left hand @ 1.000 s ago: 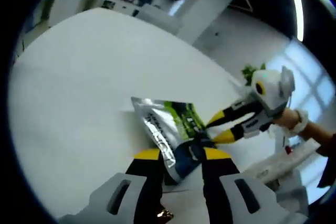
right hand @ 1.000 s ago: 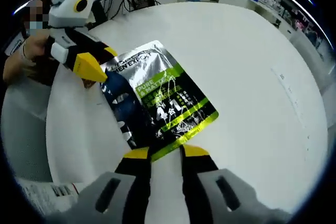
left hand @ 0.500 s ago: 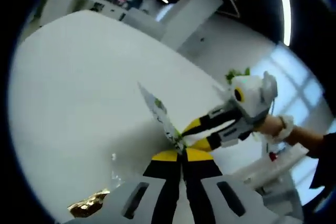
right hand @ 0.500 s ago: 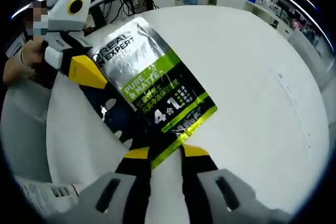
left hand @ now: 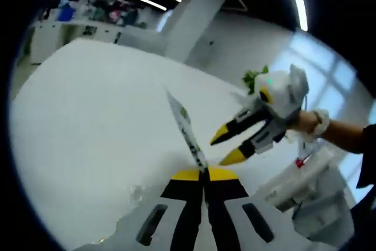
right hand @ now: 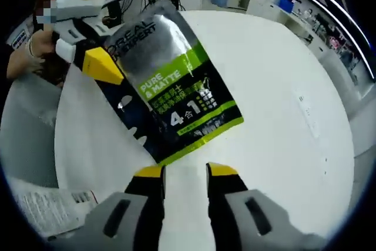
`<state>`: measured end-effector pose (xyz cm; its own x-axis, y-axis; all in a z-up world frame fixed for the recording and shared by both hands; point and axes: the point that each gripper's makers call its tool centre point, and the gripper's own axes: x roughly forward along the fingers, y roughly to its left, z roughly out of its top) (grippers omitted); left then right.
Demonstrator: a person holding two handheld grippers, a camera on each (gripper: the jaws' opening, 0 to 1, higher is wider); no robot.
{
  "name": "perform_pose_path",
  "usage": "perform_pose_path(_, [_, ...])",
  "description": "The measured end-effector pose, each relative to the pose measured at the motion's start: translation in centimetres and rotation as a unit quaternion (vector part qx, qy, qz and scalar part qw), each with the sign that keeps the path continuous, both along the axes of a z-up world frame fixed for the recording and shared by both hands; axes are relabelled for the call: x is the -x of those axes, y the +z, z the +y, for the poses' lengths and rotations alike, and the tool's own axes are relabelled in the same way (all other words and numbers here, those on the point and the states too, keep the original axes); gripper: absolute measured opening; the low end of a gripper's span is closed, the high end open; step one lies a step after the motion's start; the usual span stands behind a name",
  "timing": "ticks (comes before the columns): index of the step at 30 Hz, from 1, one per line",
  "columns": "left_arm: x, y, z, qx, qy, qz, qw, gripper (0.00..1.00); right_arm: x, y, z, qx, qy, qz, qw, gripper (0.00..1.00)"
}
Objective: Arrange the skincare products in the storage area until every visible bottle or jar stands upright without overlapping.
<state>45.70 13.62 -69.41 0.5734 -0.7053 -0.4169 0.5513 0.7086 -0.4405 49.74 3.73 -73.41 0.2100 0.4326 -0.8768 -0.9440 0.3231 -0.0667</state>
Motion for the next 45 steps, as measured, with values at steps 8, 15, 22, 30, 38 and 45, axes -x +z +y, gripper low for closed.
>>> perform_pose_path(8, [1.6, 2.7, 1.2, -0.026, -0.021, -0.032, 0.9989, 0.00, 0.8, 3.8, -0.1, -0.028, -0.016, -0.029, 0.9991, 0.31])
perform_pose_path(15, [2.2, 4.2, 3.0, -0.096, -0.033, -0.070, 0.9924, 0.00, 2.9, 7.3, 0.6, -0.056, -0.023, -0.059, 0.9964, 0.32])
perform_pose_path(22, [4.1, 5.6, 3.2, -0.132, -0.061, -0.098, 0.9845, 0.00, 5.2, 10.9, 2.4, -0.089, -0.009, -0.098, 0.9912, 0.34])
perform_pose_path(30, [5.5, 6.8, 3.6, -0.157, -0.081, -0.123, 0.9766, 0.00, 7.2, 13.5, 4.5, -0.118, 0.008, -0.126, 0.9851, 0.35])
perform_pose_path(38, [7.8, 7.7, 4.8, -0.198, -0.117, -0.142, 0.9628, 0.00, 9.6, 15.2, 6.2, -0.145, 0.016, -0.144, 0.9787, 0.35])
perform_pose_path(45, [10.4, 7.5, 5.6, -0.238, -0.160, -0.139, 0.9479, 0.00, 12.1, 14.6, 7.7, -0.150, 0.022, -0.130, 0.9798, 0.37])
